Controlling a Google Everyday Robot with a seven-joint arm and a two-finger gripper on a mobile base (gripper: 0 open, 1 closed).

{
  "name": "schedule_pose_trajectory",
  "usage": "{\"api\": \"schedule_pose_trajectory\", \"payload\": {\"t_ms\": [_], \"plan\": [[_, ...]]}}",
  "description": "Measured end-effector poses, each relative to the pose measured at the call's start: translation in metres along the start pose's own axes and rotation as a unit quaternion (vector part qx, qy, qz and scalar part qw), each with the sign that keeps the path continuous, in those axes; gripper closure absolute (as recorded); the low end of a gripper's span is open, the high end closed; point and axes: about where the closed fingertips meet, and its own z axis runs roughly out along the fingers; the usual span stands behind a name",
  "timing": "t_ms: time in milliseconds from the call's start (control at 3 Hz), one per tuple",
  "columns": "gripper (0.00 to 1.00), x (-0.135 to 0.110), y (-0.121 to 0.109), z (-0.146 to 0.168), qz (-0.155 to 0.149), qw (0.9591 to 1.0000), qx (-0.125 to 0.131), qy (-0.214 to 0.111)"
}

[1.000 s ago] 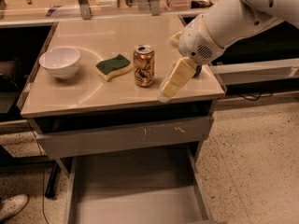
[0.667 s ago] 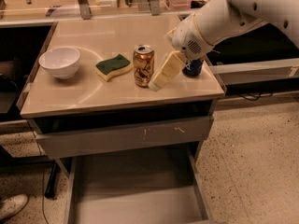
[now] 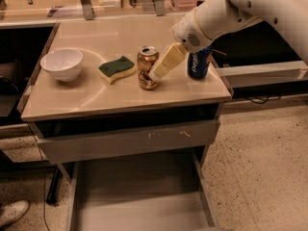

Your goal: Place orange can into middle drawer

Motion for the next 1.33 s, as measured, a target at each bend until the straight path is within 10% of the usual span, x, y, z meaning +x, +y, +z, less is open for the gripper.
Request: {"api": "schedule_pose_trajectory", "payload": {"t_ms": [1333], "plan": [[0.0,-0.007,-0.015,0.043,0.003,0.9994,-0.035,0.003]]}}
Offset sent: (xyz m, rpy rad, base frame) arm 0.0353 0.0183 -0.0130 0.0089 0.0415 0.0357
